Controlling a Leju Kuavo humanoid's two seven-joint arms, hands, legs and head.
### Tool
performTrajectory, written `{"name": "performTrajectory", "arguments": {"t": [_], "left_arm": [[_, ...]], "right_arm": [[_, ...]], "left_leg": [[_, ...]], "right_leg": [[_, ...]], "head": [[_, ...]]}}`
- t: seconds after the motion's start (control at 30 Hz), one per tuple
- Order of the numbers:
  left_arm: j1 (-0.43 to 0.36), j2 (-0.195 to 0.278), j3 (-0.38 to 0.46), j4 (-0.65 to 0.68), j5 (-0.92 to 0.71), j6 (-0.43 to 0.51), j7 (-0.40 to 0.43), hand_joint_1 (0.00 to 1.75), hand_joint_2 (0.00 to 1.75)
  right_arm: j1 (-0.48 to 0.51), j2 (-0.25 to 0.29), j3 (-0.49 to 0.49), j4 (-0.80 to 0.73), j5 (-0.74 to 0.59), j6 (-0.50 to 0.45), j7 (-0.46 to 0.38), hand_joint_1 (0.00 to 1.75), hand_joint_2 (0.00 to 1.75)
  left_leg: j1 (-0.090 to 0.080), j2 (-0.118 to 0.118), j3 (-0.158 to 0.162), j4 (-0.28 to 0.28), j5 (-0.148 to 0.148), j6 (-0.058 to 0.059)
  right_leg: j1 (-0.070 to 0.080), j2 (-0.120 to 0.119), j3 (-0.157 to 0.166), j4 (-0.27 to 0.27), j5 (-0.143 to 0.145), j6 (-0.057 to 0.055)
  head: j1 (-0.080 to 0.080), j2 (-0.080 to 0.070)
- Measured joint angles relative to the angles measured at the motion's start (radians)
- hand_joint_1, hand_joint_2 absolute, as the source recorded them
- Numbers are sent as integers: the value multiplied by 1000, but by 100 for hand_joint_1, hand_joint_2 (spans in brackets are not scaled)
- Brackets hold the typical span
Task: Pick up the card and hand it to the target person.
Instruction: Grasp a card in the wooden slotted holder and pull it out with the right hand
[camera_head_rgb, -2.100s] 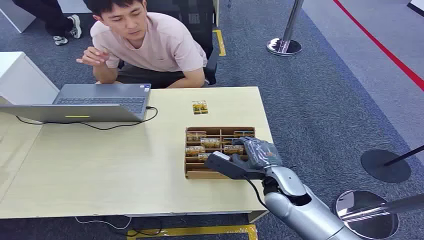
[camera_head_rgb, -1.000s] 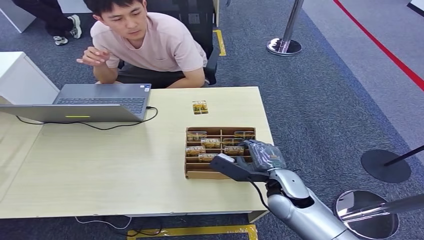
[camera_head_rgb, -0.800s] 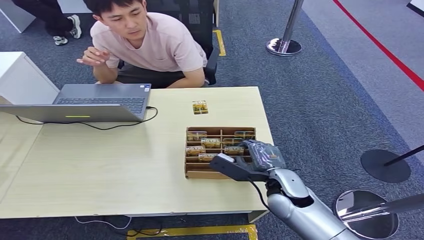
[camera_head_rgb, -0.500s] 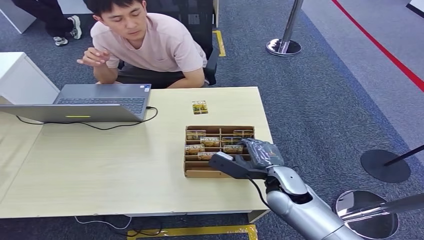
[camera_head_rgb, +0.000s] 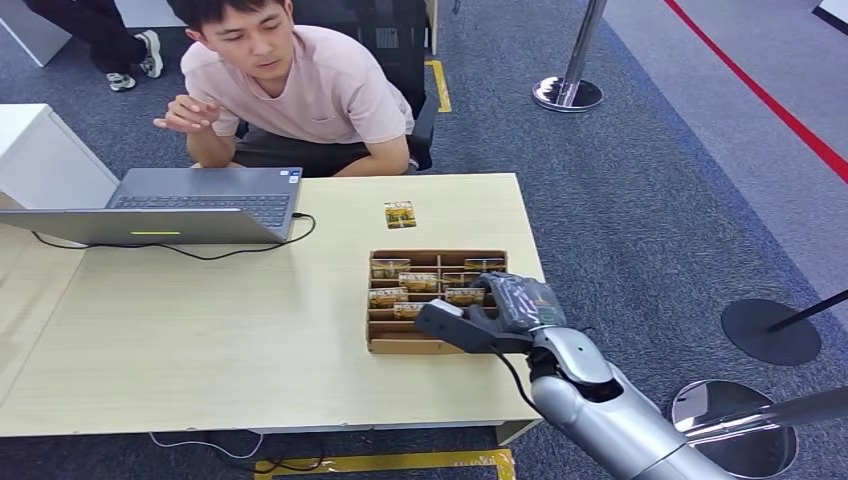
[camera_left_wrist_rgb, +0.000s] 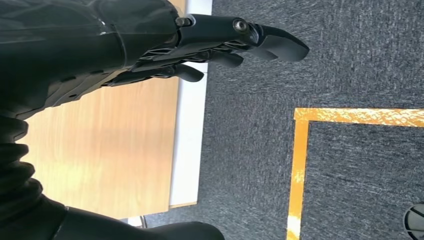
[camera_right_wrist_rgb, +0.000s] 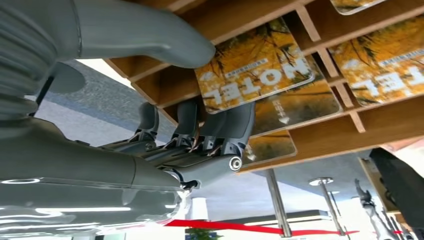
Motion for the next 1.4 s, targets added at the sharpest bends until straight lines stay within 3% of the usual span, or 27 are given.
{"name": "performTrajectory", "arguments": {"t": [1.1, 1.17, 1.27, 1.4], "left_arm": [[-6, -3, 0, 0, 0, 3, 23, 0, 175], [-6, -3, 0, 0, 0, 3, 23, 0, 175], [-6, -3, 0, 0, 0, 3, 23, 0, 175], [-6, -3, 0, 0, 0, 4, 22, 0, 175]], "right_arm": [[-53, 14, 56, 35, -13, 16, 0, 105, 175], [-54, 16, 57, 37, -12, 17, 3, 120, 175], [-55, 19, 58, 38, -11, 17, 5, 158, 175], [-56, 23, 58, 41, -11, 19, 5, 170, 175]], "left_leg": [[0, 0, 0, 0, 0, 0], [0, 0, 0, 0, 0, 0], [0, 0, 0, 0, 0, 0], [0, 0, 0, 0, 0, 0]], "right_leg": [[0, 0, 0, 0, 0, 0], [0, 0, 0, 0, 0, 0], [0, 0, 0, 0, 0, 0], [0, 0, 0, 0, 0, 0]], "head": [[0, 0], [0, 0], [0, 0], [0, 0]]}}
